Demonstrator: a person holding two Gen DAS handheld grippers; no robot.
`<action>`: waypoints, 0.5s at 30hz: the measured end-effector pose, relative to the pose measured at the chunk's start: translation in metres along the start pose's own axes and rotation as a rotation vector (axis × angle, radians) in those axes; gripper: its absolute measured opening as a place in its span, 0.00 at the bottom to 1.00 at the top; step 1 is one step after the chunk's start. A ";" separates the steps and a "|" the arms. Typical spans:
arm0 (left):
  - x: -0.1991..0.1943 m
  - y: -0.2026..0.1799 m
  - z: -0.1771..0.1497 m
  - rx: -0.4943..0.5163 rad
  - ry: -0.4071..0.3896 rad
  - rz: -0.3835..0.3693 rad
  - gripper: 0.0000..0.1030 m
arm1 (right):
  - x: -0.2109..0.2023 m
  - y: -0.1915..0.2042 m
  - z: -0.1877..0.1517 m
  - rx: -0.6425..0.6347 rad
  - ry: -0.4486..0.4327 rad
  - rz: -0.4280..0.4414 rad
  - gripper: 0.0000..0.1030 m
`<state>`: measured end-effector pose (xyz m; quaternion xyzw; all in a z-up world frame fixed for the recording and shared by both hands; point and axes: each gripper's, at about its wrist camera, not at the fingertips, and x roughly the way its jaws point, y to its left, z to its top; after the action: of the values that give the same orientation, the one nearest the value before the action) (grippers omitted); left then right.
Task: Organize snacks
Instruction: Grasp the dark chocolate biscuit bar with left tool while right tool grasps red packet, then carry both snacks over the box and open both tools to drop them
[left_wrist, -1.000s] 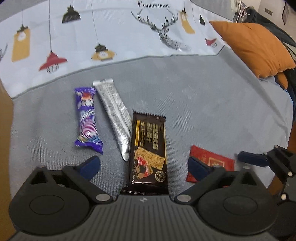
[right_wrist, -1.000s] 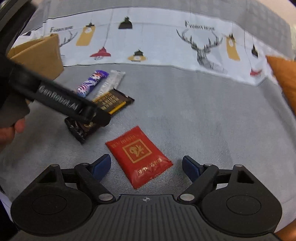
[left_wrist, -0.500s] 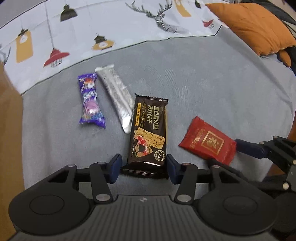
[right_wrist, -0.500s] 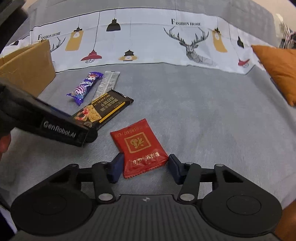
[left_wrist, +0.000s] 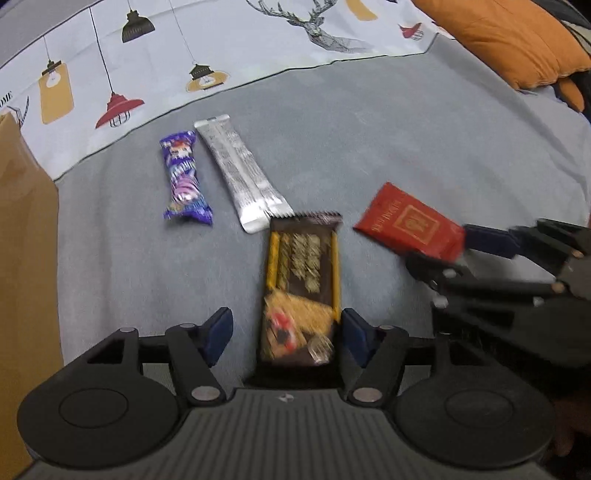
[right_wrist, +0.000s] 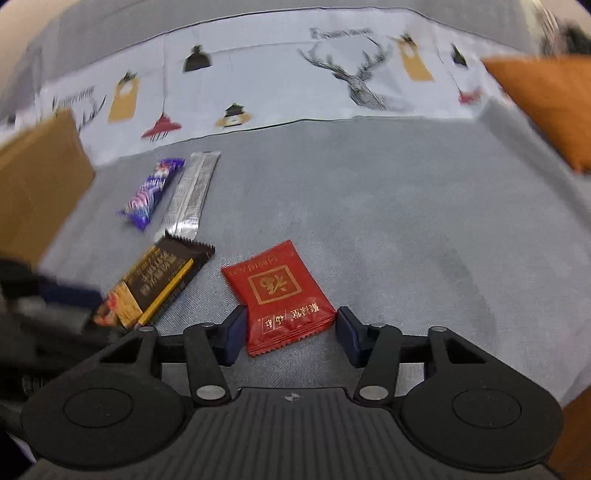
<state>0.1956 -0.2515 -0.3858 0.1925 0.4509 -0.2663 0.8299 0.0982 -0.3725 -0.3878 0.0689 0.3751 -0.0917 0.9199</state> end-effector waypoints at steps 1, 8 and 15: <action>0.002 0.003 0.003 -0.004 0.002 -0.014 0.68 | 0.002 -0.002 0.001 0.012 0.000 0.006 0.54; 0.001 -0.001 0.013 0.055 0.022 -0.060 0.42 | 0.003 -0.008 0.005 0.025 0.007 0.027 0.50; -0.027 -0.006 0.012 0.054 -0.009 -0.095 0.42 | -0.023 -0.026 -0.004 0.143 0.026 0.049 0.49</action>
<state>0.1873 -0.2553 -0.3571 0.1918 0.4486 -0.3184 0.8128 0.0730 -0.3947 -0.3758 0.1448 0.3775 -0.0950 0.9097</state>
